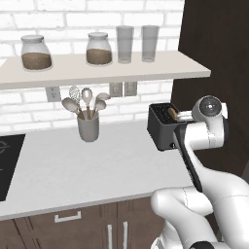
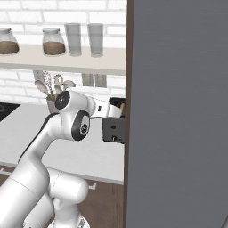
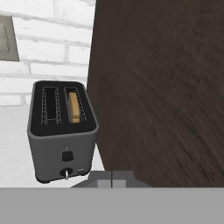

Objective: Start the toaster. Once the lever pops up, take the bread to the plate on the dining counter.

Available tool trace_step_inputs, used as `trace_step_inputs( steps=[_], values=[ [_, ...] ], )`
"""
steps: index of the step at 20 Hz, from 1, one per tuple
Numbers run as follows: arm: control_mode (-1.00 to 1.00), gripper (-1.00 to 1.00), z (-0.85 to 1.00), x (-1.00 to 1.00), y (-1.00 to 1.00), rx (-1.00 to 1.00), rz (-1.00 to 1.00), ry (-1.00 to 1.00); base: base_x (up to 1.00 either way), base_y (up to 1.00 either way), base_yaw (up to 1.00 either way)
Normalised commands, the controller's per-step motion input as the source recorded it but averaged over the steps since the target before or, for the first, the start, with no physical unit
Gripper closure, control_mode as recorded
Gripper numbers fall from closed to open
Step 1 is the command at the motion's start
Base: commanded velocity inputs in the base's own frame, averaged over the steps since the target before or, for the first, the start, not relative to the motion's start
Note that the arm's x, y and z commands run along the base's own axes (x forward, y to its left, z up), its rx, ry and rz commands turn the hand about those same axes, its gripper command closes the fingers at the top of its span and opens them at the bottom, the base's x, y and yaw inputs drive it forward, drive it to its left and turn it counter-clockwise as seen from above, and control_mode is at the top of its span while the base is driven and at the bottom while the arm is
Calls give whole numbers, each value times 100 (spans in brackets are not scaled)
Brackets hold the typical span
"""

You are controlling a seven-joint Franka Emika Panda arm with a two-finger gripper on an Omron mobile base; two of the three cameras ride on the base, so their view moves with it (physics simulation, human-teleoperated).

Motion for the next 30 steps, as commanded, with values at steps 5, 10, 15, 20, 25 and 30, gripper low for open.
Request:
trace_step_inputs(
  steps=[5,10,15,20,25,30],
  values=[
    [-100,100,0,0,0,0,0,0,0,0,0],
    [-100,100,0,0,0,0,0,0,0,0,0],
    [-100,100,0,0,0,0,0,0,0,0,0],
    [-100,100,0,0,0,0,0,0,0,0,0],
    [-100,100,0,0,0,0,0,0,0,0,0],
    [-100,100,0,0,0,0,0,0,0,0,0]
  ],
)
